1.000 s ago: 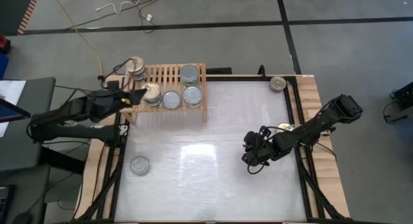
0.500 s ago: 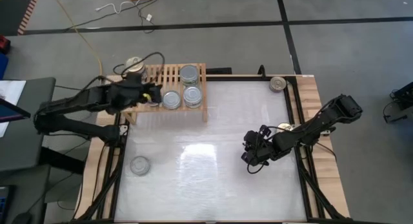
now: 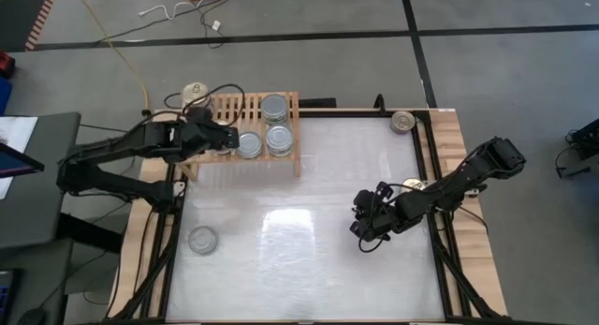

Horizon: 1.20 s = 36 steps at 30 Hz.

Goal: Stack canned seafood by type on shelf
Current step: Adjust the stacked blue tuna cans on the shelf

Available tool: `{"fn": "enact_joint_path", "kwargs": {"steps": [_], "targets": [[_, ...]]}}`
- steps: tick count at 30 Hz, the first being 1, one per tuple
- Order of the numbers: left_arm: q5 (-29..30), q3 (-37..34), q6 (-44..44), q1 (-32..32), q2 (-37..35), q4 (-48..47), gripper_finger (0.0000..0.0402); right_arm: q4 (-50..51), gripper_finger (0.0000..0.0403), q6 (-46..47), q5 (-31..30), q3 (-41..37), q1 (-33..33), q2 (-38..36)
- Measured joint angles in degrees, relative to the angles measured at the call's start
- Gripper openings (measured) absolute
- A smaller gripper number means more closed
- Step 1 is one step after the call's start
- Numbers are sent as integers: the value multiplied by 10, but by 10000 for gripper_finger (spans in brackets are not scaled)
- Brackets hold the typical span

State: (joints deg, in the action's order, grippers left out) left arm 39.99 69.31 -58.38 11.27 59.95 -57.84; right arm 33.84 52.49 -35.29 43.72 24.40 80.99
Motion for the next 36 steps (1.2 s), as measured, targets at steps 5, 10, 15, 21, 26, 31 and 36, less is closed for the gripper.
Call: {"fn": "enact_joint_path", "kwargs": {"steps": [5,10,15,21,26,31,36], "targets": [[-12,-1,-15,0,3,-51,141,0,172,0,0,0,0,0],[-7,1,-41,-5,8,-95,141,0,172,0,0,0,0,0],[-7,3,-64,-5,2,-133,141,0,172,0,0,0,0,0],[8,16,-110,-5,2,-207,141,0,172,0,0,0,0,0],[19,17,-148,-5,-2,-259,141,0,172,0,0,0,0,0],[35,16,-182,-5,-6,-296,141,0,172,1,0,0,0,0],[37,16,-187,-3,-9,-303,141,0,172,1,0,0,0,0]]}}
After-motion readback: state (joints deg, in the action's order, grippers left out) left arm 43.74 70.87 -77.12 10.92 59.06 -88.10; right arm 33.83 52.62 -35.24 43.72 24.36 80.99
